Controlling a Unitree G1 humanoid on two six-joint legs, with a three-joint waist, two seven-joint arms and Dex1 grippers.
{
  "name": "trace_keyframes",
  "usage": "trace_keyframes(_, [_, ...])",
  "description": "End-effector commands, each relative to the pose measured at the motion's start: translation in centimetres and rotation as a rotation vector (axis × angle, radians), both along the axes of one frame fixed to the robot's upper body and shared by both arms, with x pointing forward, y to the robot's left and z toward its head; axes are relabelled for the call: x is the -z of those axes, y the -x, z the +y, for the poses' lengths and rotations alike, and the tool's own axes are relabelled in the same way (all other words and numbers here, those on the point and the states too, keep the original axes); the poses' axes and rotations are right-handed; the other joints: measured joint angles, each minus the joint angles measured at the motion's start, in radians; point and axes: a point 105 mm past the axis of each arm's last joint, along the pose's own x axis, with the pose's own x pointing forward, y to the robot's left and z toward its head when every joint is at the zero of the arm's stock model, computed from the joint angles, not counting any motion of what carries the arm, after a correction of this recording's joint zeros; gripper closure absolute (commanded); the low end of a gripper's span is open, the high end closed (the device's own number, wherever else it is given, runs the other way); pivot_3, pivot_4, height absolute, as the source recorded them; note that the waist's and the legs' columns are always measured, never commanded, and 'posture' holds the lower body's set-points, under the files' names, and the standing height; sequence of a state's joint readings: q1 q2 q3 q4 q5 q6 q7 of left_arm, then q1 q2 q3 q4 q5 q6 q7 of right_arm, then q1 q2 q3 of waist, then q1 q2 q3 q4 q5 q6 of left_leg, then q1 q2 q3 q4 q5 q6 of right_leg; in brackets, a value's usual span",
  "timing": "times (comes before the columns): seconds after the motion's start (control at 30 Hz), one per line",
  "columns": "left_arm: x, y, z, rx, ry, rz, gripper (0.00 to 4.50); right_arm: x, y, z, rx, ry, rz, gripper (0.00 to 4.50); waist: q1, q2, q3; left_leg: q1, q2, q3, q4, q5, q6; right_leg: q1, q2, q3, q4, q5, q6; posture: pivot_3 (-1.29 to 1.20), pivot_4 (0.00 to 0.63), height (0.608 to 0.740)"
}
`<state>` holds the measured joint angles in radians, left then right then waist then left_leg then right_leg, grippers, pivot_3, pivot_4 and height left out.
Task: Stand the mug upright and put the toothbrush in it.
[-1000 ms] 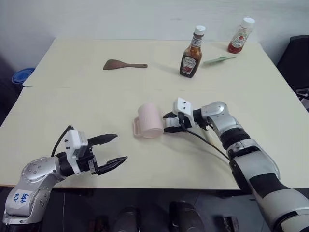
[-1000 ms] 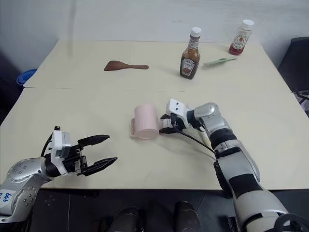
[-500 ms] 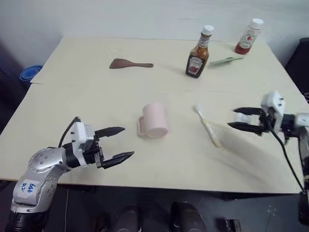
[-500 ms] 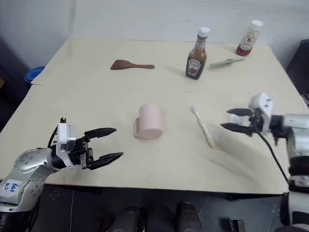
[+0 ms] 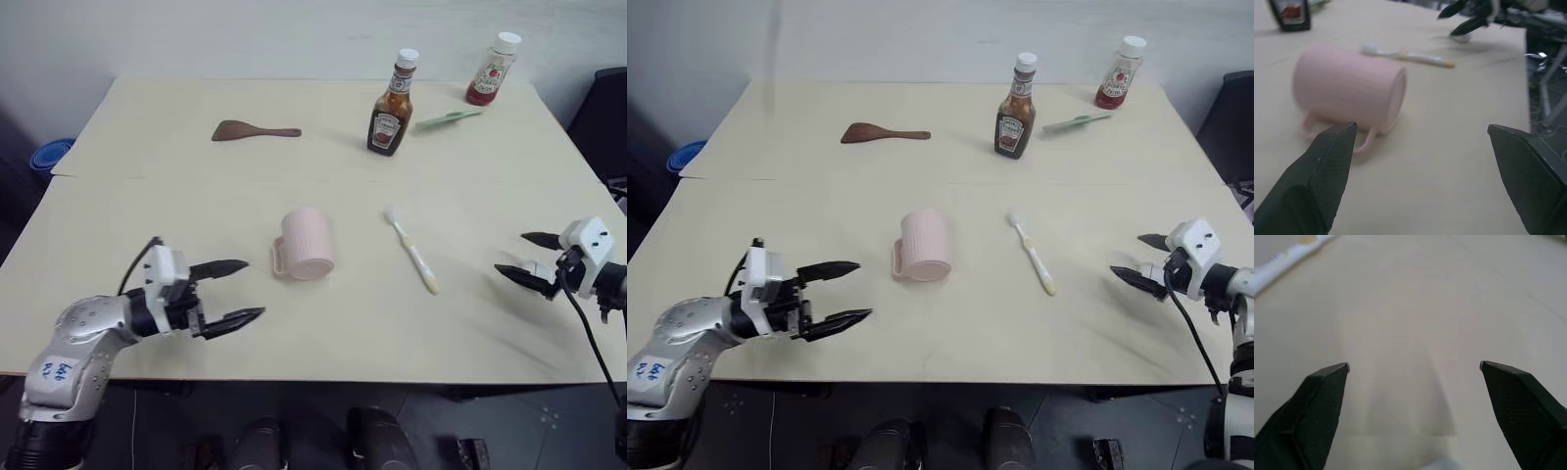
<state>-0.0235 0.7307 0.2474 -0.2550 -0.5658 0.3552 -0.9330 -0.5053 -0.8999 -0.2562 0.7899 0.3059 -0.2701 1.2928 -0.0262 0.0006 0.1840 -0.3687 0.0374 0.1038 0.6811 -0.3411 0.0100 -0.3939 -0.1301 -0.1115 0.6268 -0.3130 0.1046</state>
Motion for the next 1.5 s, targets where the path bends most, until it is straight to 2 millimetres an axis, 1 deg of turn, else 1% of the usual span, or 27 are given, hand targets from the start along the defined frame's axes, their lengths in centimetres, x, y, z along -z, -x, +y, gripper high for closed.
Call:
trace_keyframes(0.03, [1.3, -0.1, 5.2, -0.276, -0.082, 0.134, 0.0, -2.7, 2.7, 5.0, -0.283, -0.092, -0.179, 0.02, 0.002, 0.0, 0.0, 0.0, 0.001, -0.002, 0.0, 0.0, 0.0, 0.001, 0.0, 0.0, 0.001, 0.0, 0.0, 0.0, 0.15, 0.74])
trace_keyframes(0.1, [2.2, 0.5, 7.2, -0.378, -0.134, 0.235, 0.0, -2.1, 4.5, 7.5, -0.392, -0.109, -0.195, 0.02, 0.002, -0.001, 0.0, -0.002, 0.002, -0.004, -0.001, 0.0, -0.001, 0.002, 0.0, 0.001, 0.0, 0.0, 0.0, 0.0, 0.15, 0.74])
trace_keyframes(0.17, [2.2, 0.8, 8.5, -0.489, -0.133, 0.322, 0.0, -1.0, 5.9, 9.4, -0.477, -0.107, -0.21, 0.02, 0.004, 0.0, 0.0, -0.002, 0.002, -0.005, -0.001, -0.001, -0.001, 0.001, 0.0, 0.002, 0.0, 0.0, 0.0, 0.0, 0.15, 0.74])
trace_keyframes(0.2, [2.1, 0.9, 8.8, -0.537, -0.132, 0.361, 0.0, -0.5, 6.4, 10.2, -0.508, -0.108, -0.225, 0.02, 0.008, 0.0, 0.0, -0.002, 0.001, -0.005, -0.001, -0.001, 0.0, 0.001, -0.001, 0.002, 0.0, 0.0, 0.0, 0.0, 0.15, 0.74])
trace_keyframes(0.23, [1.5, 0.8, 8.6, -0.571, -0.092, 0.383, 0.0, -0.2, 6.7, 10.8, -0.53, -0.114, -0.238, 0.02, 0.014, 0.0, 0.0, -0.002, 0.0, -0.005, 0.0, -0.001, 0.0, 0.002, -0.002, 0.002, 0.0, 0.0, 0.0, 0.0, 0.15, 0.74])
trace_keyframes(0.27, [1.0, 0.6, 8.0, -0.586, -0.057, 0.417, 0.0, 0.1, 7.0, 11.2, -0.545, -0.118, -0.258, 0.02, 0.018, -0.001, 0.0, -0.002, 0.0, -0.006, 0.0, -0.001, 0.001, 0.002, -0.002, 0.003, 0.0, 0.0, 0.001, 0.0, 0.15, 0.74])
trace_keyframes(0.3, [0.6, 0.5, 7.4, -0.59, -0.033, 0.448, 0.0, 0.3, 7.1, 11.4, -0.548, -0.136, -0.239, 0.02, 0.025, -0.001, 0.0, -0.002, -0.001, -0.006, 0.0, -0.001, 0.001, 0.002, -0.003, 0.004, 0.0, 0.001, 0.001, 0.0, 0.15, 0.74])
trace_keyframes(0.43, [-1.5, -1.0, 2.3, -0.468, 0.082, 0.492, 0.0, 0.5, 6.9, 11.3, -0.507, -0.153, -0.256, 0.02, 0.046, -0.001, 0.0, -0.001, -0.004, -0.009, 0.001, -0.001, 0.001, 0.004, -0.005, 0.005, 0.001, 0.001, 0.002, 0.0, 0.15, 0.74])
trace_keyframes(0.5, [-2.1, -2.5, 0.4, -0.46, 0.115, 0.51, 0.0, 0.8, 6.9, 11.2, -0.498, -0.146, -0.25, 0.02, 0.047, -0.002, 0.0, -0.001, -0.005, -0.008, 0.001, -0.001, 0.001, 0.004, -0.004, 0.005, 0.001, 0.001, 0.003, 0.0, 0.15, 0.74])
trace_keyframes(0.53, [-2.0, -3.8, -0.7, -0.472, 0.12, 0.521, 0.0, 0.9, 6.9, 11.1, -0.493, -0.144, -0.248, 0.02, 0.051, -0.002, 0.0, -0.001, -0.005, -0.008, 0.001, -0.001, 0.001, 0.004, -0.003, 0.004, 0.001, 0.001, 0.003, 0.0, 0.15, 0.74])
trace_keyframes(0.57, [-2.1, -4.6, -1.5, -0.484, 0.119, 0.531, 0.0, 1.0, 6.9, 11.1, -0.49, -0.143, -0.246, 0.02, 0.052, -0.003, 0.0, -0.002, -0.005, -0.008, 0.002, -0.001, 0.001, 0.004, -0.002, 0.003, 0.001, 0.001, 0.003, 0.0, 0.15, 0.74])
trace_keyframes(0.6, [-1.9, -5.3, -2.1, -0.495, 0.115, 0.548, 0.0, 1.0, 6.9, 11.1, -0.488, -0.144, -0.244, 0.02, 0.051, -0.003, 0.0, -0.002, -0.007, -0.007, 0.002, 0.0, 0.001, 0.004, -0.001, -0.001, 0.0, 0.002, 0.003, 0.0, 0.15, 0.74])
trace_keyframes(0.67, [-1.5, -7.4, -2.9, -0.552, 0.111, 0.554, 0.0, 0.9, 6.9, 11.3, -0.483, -0.153, -0.246, 0.02, 0.046, -0.003, 0.0, -0.001, -0.007, -0.005, 0.002, 0.0, 0.001, 0.003, 0.0, 0.0, 0.0, 0.002, 0.003, 0.0, 0.15, 0.74])
trace_keyframes(0.7, [-1.4, -8.1, -3.1, -0.568, 0.109, 0.551, 0.0, 0.9, 6.9, 11.3, -0.482, -0.155, -0.246, 0.02, 0.045, -0.004, 0.0, -0.001, -0.007, -0.005, 0.002, 0.0, 0.001, 0.003, 0.001, 0.0, 0.0, 0.002, 0.003, 0.0, 0.15, 0.74])
trace_keyframes(0.87, [-1.0, -10.8, -6.9, -0.513, 0.101, 0.617, 0.0, 1.0, 7.2, 12.0, -0.469, -0.178, -0.256, 0.02, 0.049, -0.004, 0.0, -0.001, -0.007, -0.003, 0.002, 0.0, 0.0, 0.002, 0.003, 0.001, 0.0, 0.002, 0.003, 0.0, 0.15, 0.74])
trace_keyframes(0.93, [-0.7, -11.3, -8.2, -0.469, 0.081, 0.64, 0.0, 1.1, 7.3, 12.2, -0.466, -0.183, -0.258, 0.02, 0.05, -0.004, 0.0, -0.001, -0.007, -0.003, 0.002, 0.0, 0.0, 0.002, 0.002, 0.001, 0.0, 0.002, 0.003, 0.0, 0.15, 0.74])
trace_keyframes(1.0, [-0.2, -11.2, -9.4, -0.416, 0.05, 0.683, 0.0, 1.1, 7.3, 12.3, -0.46, -0.188, -0.26, 0.02, 0.05, -0.004, 0.0, -0.001, -0.007, -0.003, 0.002, 0.0, 0.0, 0.002, 0.002, 0.001, 0.0, 0.002, 0.003, 0.0, 0.15, 0.74])
trace_keyframes(1.07, [0.8, -11.2, -10.0, -0.398, -0.012, 0.705, 0.0, 1.1, 7.3, 12.3, -0.448, -0.197, -0.267, 0.02, 0.05, -0.004, 0.0, -0.001, -0.007, -0.003, 0.002, 0.0, 0.0, 0.002, 0.002, 0.001, 0.0, 0.002, 0.003, 0.0, 0.15, 0.74])
trace_keyframes(1.13, [1.7, -11.2, -10.2, -0.386, -0.068, 0.716, 0.0, 1.1, 7.3, 12.3, -0.438, -0.202, -0.274, 0.02, 0.052, -0.004, 0.0, 0.0, -0.007, -0.003, 0.002, 0.0, 0.0, 0.002, 0.002, 0.001, 0.001, 0.002, 0.003, 0.0, 0.15, 0.74])
trace_keyframes(1.17, [2.1, -11.1, -10.2, -0.379, -0.107, 0.706, 0.38, 1.0, 7.2, 12.3, -0.432, -0.204, -0.279, 0.0, 0.052, -0.004, 0.0, 0.0, -0.007, -0.003, 0.002, 0.0, 0.0, 0.003, 0.002, 0.001, 0.001, 0.002, 0.003, 0.0, 0.15, 0.74])
trace_keyframes(1.23, [2.6, -11.0, -10.4, -0.355, -0.161, 0.693, 0.85, 1.0, 7.0, 12.2, -0.418, -0.21, -0.289, 0.0, 0.052, -0.003, -0.001, 0.001, -0.007, -0.003, 0.002, 0.0, 0.0, 0.003, 0.002, 0.001, 0.001, 0.002, 0.003, 0.0, 0.15, 0.74])
trace_keyframes(1.27, [2.8, -10.9, -10.7, -0.339, -0.177, 0.694, 1.18, 1.0, 6.9, 12.1, -0.41, -0.214, -0.293, 0.0, 0.052, -0.003, -0.001, 0.001, -0.007, -0.003, 0.002, 0.0, 0.0, 0.003, 0.002, 0.001, 0.001, 0.002, 0.003, 0.0, 0.15, 0.74])
trace_keyframes(1.33, [3.1, -10.8, -11.0, -0.316, -0.18, 0.708, 1.71, 0.9, 6.8, 12.1, -0.4, -0.218, -0.298, 0.0, 0.053, -0.003, -0.001, 0.001, -0.007, -0.003, 0.002, 0.0, 0.0, 0.003, 0.002, 0.001, 0.001, 0.002, 0.003, 0.0, 0.15, 0.74])
trace_keyframes(1.5, [3.7, -10.7, -11.4, -0.302, -0.157, 0.741, 3.24, 1.0, 6.6, 12.1, -0.385, -0.219, -0.306, 0.0, 0.055, -0.003, -0.001, 0.001, -0.007, -0.004, 0.002, 0.001, 0.0, 0.004, 0.001, 0.001, 0.001, 0.002, 0.003, 0.0, 0.15, 0.74])
